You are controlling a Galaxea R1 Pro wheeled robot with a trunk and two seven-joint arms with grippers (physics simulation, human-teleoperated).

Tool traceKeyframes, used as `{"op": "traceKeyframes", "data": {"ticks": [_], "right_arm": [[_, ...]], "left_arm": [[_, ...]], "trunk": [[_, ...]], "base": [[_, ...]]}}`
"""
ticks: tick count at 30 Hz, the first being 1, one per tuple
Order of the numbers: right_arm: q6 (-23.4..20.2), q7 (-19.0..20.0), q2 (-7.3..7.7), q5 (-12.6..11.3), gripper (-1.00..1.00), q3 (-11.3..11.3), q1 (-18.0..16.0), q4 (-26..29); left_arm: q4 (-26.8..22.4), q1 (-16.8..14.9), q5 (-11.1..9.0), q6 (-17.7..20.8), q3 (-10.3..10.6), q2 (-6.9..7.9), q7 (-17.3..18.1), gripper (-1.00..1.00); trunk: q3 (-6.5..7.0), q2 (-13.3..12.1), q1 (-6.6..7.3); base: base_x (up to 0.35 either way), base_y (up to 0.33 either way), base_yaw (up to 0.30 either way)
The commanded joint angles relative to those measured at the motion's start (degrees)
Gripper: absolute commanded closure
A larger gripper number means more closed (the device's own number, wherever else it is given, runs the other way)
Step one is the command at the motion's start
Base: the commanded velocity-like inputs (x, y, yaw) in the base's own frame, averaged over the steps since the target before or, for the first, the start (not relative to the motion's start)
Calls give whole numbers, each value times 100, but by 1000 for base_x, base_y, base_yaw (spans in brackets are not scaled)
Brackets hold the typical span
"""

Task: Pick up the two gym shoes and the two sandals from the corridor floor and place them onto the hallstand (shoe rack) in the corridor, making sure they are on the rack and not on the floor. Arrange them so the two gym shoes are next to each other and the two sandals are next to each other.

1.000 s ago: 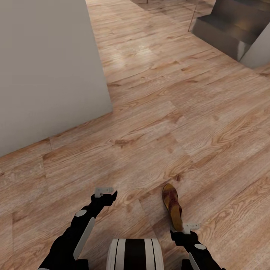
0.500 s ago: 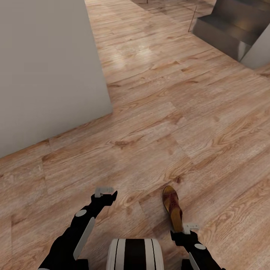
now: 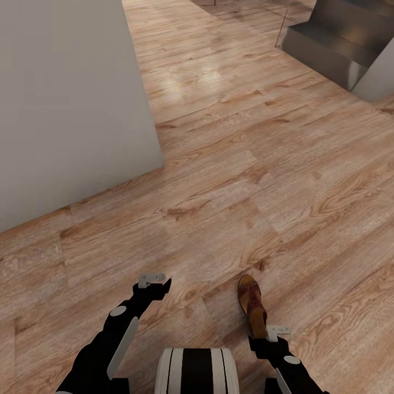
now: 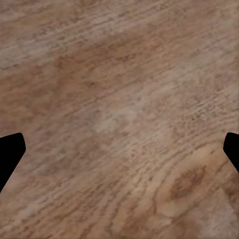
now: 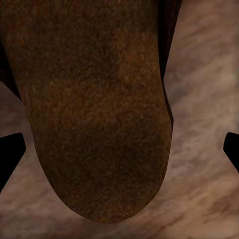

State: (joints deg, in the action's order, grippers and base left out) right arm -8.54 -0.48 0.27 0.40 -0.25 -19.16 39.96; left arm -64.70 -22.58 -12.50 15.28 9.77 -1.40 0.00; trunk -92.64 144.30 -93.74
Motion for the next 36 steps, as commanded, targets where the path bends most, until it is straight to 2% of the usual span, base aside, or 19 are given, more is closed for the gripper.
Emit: {"op": "traceKeyframes", "data": {"ticks": [1, 22, 28, 36], "right_arm": [[-34, -5, 0, 4, -100, -1, 0, 11], [-34, -5, 0, 5, -100, -1, 1, 9], [-34, -5, 0, 4, -100, -2, 0, 7], [-13, -13, 6, 13, -100, 5, 2, 3]], "left_arm": [[-7, -1, -48, 33, -2, 0, 0, -100], [-16, -1, -44, 34, -2, 0, 0, -100], [-16, -1, -44, 37, -2, 0, 0, -100], [-16, -1, -44, 37, -2, 0, 0, -100]], "trunk": [[-3, 1, 1], [-13, 1, 1], [-190, 9, -15], [-206, 9, -15]], "base": [[19, 0, 0], [34, 15, 2], [0, 0, 86], [0, 0, 30]]}}
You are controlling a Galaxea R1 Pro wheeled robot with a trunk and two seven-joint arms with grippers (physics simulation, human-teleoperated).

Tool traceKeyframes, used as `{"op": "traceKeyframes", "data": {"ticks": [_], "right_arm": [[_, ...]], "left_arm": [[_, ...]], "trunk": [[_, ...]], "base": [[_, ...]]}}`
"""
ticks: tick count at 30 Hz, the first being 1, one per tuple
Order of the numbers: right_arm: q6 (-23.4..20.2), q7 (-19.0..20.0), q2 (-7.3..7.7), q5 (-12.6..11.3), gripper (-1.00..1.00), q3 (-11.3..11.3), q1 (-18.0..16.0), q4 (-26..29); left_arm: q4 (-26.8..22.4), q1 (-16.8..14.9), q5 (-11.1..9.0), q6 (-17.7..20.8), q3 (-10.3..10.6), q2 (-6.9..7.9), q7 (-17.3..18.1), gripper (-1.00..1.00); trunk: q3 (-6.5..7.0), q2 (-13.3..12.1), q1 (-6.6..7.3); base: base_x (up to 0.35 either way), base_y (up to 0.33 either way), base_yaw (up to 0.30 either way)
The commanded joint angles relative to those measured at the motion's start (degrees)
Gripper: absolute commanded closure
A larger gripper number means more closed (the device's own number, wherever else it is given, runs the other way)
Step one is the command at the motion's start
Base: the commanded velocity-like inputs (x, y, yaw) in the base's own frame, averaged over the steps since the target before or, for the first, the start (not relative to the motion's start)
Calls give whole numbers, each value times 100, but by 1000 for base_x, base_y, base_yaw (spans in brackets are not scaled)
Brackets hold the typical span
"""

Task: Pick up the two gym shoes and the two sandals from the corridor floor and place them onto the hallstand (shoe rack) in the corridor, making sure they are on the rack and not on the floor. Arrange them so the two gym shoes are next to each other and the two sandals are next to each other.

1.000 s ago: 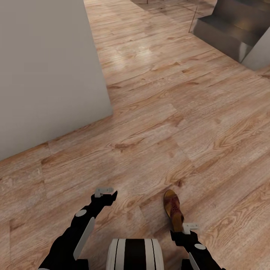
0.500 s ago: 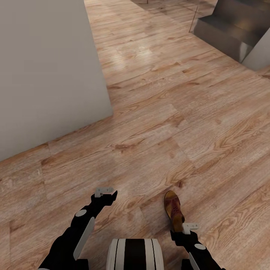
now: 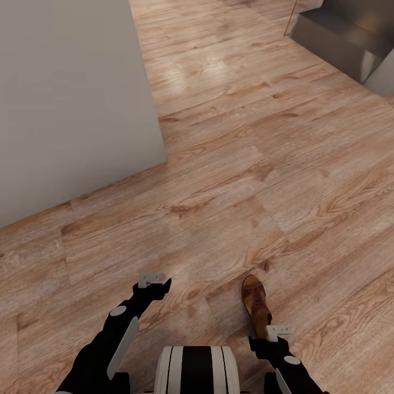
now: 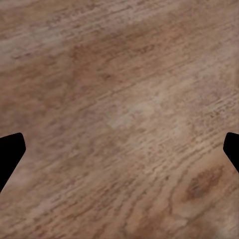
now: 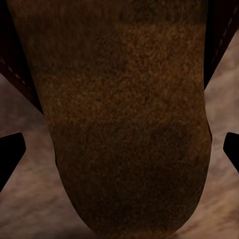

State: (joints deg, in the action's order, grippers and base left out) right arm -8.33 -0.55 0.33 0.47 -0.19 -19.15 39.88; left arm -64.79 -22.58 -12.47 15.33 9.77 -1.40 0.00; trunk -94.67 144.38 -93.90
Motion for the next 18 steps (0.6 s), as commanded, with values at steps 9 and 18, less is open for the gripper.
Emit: {"op": "traceKeyframes", "data": {"ticks": [9, 18], "right_arm": [[-31, -16, 2, -2, 100, -13, 3, 11], [-37, -24, 2, -4, 100, -16, 2, 11]], "left_arm": [[-7, -1, -46, 31, -2, 0, 0, -100], [-7, -1, -50, 31, -2, 0, 0, -100]], "trunk": [[-3, 1, 1], [-3, 1, 1]], "base": [[0, 0, 0], [0, 0, 0]]}}
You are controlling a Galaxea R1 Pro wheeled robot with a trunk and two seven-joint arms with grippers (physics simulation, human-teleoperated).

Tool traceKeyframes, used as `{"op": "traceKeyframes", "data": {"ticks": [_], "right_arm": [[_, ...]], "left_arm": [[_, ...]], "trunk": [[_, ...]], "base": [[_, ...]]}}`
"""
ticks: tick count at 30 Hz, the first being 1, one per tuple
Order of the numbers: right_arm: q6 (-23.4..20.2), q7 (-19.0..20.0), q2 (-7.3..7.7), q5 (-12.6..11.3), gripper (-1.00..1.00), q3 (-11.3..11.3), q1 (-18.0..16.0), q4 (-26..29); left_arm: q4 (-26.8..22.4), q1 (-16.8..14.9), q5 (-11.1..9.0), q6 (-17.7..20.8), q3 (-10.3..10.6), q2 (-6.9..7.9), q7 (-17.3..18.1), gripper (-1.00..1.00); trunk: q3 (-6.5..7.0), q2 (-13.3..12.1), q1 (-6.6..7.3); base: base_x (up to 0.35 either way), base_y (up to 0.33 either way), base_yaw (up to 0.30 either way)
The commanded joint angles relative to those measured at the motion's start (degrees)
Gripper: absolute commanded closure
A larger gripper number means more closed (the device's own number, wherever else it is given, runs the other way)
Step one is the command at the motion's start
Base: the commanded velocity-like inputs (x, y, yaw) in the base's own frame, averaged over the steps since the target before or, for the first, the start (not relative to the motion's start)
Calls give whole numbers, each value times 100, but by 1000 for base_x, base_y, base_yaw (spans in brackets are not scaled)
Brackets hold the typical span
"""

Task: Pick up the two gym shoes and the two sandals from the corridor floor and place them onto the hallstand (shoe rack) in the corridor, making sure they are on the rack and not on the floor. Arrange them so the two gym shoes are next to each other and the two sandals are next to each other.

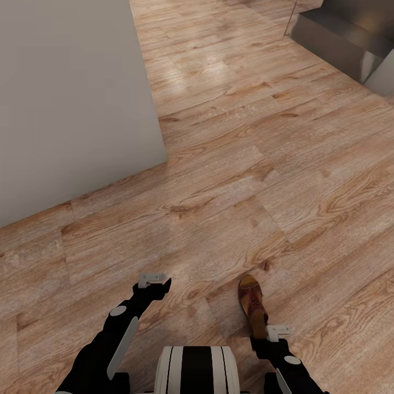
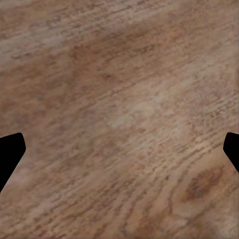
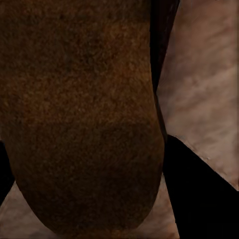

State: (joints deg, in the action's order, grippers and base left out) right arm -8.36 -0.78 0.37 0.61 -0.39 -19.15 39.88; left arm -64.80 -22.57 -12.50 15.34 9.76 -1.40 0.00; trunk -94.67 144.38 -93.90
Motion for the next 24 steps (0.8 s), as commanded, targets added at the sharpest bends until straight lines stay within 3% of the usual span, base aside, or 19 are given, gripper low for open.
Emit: {"op": "traceKeyframes", "data": {"ticks": [1, 14, 15, 24], "right_arm": [[-34, -1, -2, -17, 100, 3, 1, 11], [-34, -1, -2, -17, 100, 3, 0, 11], [-34, 8, -2, -17, 100, 3, 1, 11], [-34, 8, -2, -17, 100, 3, -1, 11]], "left_arm": [[-6, -1, -46, 31, -1, -1, 0, -100], [-6, -1, -44, 31, -1, -1, 0, -100], [-6, -1, -46, 169, -2, -1, 0, -100], [-6, -1, -47, 171, -1, -1, 0, -100]], "trunk": [[-3, 1, 1], [-3, 1, 1], [19, 0, 3], [219, -12, 26]], "base": [[0, 0, 0], [0, 0, 0], [0, 0, 0], [0, 0, 0]]}}
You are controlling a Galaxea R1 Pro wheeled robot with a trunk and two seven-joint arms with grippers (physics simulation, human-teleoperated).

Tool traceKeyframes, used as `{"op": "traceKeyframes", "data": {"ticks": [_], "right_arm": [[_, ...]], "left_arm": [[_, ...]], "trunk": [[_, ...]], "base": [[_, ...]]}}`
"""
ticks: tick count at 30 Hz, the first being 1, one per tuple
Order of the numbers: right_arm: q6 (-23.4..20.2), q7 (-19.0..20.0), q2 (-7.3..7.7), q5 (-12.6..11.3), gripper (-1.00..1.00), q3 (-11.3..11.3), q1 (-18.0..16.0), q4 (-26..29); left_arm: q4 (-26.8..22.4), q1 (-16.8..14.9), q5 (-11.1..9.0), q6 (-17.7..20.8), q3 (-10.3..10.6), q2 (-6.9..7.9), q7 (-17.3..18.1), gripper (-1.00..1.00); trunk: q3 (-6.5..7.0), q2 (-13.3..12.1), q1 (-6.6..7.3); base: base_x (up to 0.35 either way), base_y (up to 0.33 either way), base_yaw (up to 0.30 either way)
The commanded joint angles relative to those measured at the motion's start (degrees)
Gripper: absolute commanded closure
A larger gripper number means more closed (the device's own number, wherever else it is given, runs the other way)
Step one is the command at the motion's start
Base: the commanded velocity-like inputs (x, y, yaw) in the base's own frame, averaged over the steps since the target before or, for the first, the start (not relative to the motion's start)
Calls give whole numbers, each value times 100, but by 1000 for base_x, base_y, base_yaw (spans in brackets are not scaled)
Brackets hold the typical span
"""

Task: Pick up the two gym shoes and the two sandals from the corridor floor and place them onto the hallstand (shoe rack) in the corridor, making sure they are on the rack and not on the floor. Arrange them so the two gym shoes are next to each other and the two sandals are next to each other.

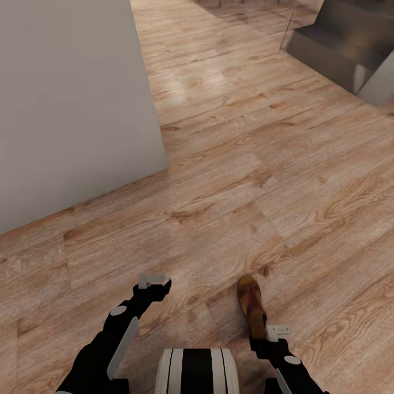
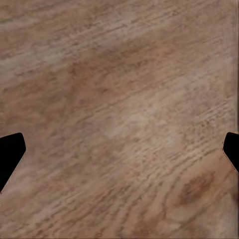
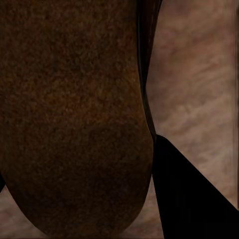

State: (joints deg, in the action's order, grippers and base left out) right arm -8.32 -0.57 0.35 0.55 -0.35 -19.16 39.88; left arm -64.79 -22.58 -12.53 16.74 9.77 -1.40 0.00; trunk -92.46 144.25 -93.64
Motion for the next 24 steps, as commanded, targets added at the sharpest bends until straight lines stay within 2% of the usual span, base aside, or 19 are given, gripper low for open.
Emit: {"op": "traceKeyframes", "data": {"ticks": [1, 18, 24], "right_arm": [[-38, -13, 0, -11, 100, 0, 4, 11], [-47, -47, -9, -12, 100, 0, 3, 11], [-47, -53, -14, -11, 100, -5, 5, 19]], "left_arm": [[-7, -1, -43, 31, -3, 0, 0, -100], [-16, -1, -39, 35, -2, 0, -3, -100], [-32, -1, -39, 47, 60, 0, -7, -100]], "trunk": [[20, 0, 3], [396, -23, 47], [529, -31, 63]], "base": [[0, 0, 0], [0, 0, 0], [0, 0, 0]]}}
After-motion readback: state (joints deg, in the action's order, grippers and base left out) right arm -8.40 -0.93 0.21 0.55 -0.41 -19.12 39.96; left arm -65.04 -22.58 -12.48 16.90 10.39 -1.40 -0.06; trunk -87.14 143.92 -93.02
